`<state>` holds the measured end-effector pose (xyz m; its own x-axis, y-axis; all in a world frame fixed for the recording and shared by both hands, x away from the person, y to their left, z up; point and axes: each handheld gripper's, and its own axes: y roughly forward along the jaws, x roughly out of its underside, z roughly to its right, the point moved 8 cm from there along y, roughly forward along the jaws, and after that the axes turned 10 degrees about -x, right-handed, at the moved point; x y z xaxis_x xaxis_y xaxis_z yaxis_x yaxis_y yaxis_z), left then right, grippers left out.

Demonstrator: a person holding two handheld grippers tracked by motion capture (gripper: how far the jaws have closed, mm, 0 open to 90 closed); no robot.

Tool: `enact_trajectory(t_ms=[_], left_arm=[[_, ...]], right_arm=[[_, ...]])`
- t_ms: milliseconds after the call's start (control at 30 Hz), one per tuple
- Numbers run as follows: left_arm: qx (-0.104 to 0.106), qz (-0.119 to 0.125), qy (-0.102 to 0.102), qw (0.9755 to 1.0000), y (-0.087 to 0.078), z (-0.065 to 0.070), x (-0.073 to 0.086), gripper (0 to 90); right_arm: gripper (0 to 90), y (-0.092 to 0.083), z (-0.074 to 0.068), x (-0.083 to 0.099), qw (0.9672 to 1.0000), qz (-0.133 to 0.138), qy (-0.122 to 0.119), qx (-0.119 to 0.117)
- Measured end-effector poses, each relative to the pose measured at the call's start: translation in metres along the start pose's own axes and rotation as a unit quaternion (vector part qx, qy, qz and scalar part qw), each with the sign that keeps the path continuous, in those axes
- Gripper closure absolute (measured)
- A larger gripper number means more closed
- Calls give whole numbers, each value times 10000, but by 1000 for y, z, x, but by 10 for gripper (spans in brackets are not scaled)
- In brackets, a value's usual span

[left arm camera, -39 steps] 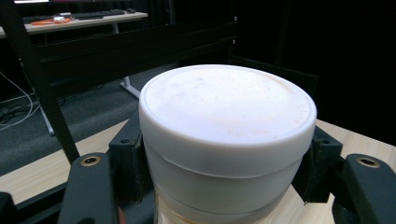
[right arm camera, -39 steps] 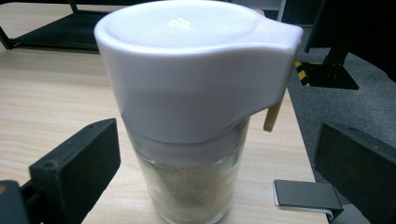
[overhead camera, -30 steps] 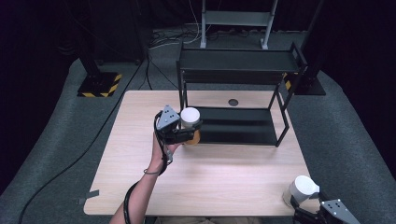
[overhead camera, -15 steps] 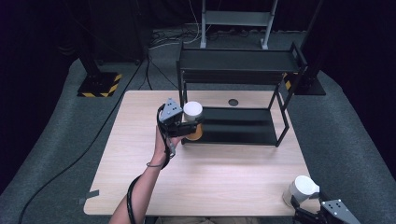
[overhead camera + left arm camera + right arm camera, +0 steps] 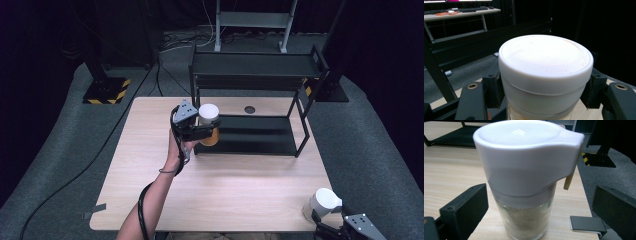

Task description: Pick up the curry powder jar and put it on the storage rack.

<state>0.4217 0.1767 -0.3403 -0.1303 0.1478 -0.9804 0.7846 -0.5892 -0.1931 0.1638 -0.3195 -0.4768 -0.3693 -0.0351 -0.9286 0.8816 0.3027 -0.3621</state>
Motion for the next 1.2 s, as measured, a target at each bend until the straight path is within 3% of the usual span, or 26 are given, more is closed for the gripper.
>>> enact_trajectory(t_ms=[1200], left_arm=[[31, 116, -6, 9999, 17, -6, -38, 336]], right_arm=[[0, 0, 0, 0, 10000, -26, 14, 7]])
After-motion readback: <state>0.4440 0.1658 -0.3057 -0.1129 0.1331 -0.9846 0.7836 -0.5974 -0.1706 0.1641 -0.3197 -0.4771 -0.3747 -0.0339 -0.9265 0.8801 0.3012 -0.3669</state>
